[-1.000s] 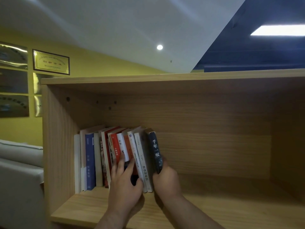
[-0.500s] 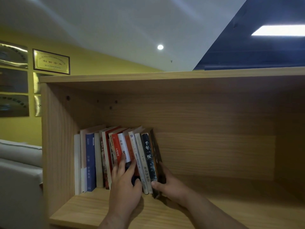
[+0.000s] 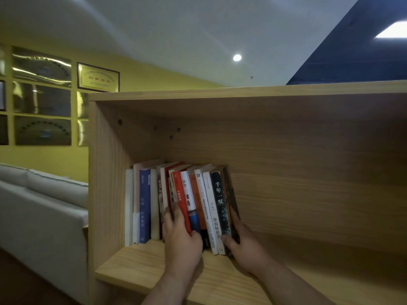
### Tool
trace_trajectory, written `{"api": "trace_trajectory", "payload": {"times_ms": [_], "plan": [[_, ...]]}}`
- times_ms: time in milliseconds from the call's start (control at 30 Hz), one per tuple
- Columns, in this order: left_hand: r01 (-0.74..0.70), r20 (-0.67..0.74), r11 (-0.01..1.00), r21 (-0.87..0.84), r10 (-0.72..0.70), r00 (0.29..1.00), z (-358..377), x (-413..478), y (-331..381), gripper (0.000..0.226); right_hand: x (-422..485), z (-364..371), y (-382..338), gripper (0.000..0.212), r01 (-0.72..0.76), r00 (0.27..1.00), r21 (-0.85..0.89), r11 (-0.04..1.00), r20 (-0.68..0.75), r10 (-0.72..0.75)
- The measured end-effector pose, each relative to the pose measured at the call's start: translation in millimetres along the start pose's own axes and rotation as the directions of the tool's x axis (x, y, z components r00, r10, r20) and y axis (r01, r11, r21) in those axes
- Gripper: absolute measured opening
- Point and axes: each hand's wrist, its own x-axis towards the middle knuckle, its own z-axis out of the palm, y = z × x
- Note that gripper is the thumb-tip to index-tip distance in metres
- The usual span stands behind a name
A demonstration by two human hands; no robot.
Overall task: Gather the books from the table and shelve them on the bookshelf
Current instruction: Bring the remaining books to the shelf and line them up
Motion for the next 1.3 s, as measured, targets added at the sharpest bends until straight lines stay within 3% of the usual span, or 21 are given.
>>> {"api": "trace_trajectory", "payload": {"times_ms": [167, 333, 467, 600, 733, 1000, 1133, 1300], "plan": [[-0.002, 0.05, 0.988, 0.154, -0.005, 0.999, 1.4, 1.2, 1.5, 0.099, 1.8, -0.7, 2.6, 0.083, 0.06, 0.998, 0.012, 0.998, -0.017, -0.06], [-0.109, -0.019, 0.985, 0.137, 0.112, 0.994, -33.3, 28.8, -2.1, 0.058, 4.1, -0.2, 5.5, 0.081, 0.049, 0.998, 0.019, 0.999, -0.032, -0.048], [-0.119, -0.108, 0.978, 0.173, 0.139, 0.984, -67.2, 71.6, 3.5, 0.053, 7.0, -1.9, 8.4, 0.081, 0.03, 0.999, 0.016, 0.999, -0.039, -0.03], [-0.221, 0.081, 0.941, 0.254, 0.207, 0.975, -77.7, 92.8, 16.5, 0.066, 8.3, -3.3, 9.2, 0.082, -0.005, 0.999, 0.028, 1.0, -0.034, 0.006], [-0.253, 0.183, 0.883, 0.396, 0.194, 0.964, -76.6, 112.0, 31.4, 0.051, 6.4, -3.2, 9.1, 0.084, 0.01, 0.999, 0.021, 1.0, -0.039, -0.009], [-0.341, 0.091, 0.904, 0.26, 0.328, 0.94, -76.3, 103.7, 27.8, 0.044, 4.2, -3.9, 7.9, 0.084, 0.026, 0.998, 0.036, 0.999, -0.05, -0.024], [-0.264, 0.038, 0.954, 0.14, 0.261, 0.965, -76.7, 99.6, 30.6, 0.044, 2.8, -4.9, 6.6, 0.085, 0.019, 0.999, 0.066, 0.998, -0.041, -0.017], [-0.285, -0.026, 0.957, 0.057, 0.287, 0.958, -89.2, 84.7, 25.0, 0.043, 1.4, -5.2, 7.0, 0.083, 0.031, 0.999, 0.095, 0.995, -0.046, -0.027]]}}
